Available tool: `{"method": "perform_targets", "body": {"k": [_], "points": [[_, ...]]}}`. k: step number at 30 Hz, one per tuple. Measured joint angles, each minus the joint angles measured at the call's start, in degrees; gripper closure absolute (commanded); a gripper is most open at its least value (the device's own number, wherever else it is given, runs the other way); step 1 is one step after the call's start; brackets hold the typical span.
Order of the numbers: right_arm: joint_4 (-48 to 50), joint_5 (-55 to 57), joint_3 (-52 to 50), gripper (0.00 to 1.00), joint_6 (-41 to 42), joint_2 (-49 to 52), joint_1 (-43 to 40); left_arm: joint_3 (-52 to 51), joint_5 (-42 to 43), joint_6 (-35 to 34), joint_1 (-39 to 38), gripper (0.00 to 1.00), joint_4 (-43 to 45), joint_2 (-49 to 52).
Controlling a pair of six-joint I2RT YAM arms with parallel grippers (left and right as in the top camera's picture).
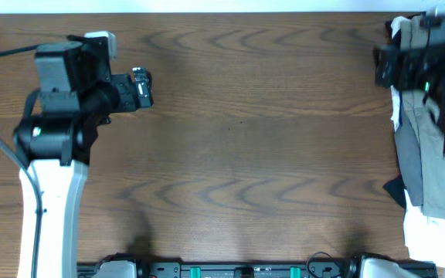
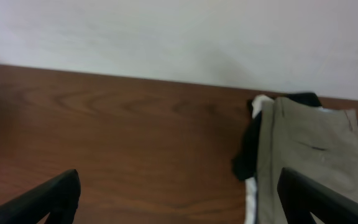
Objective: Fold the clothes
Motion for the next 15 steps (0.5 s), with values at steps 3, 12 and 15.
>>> {"method": "perform_targets", "body": {"k": [3, 12, 15], "points": [[0.92, 0.26, 2.78, 0.01, -1.09, 6.67, -1.11, 0.0, -0.02, 0.0, 0.0, 0.02, -0.04, 2.71], [4.15, 8.41, 2.93, 0.17, -2.21, 17.88, -2.32, 0.0, 0.0, 0.0, 0.0, 0.02, -0.07, 9.53], [6.73, 11.26, 2.95, 0.19, -2.12, 20.04, -3.98, 0.0, -0.02, 0.0, 0.0, 0.02, -0.07, 11.21]]}}
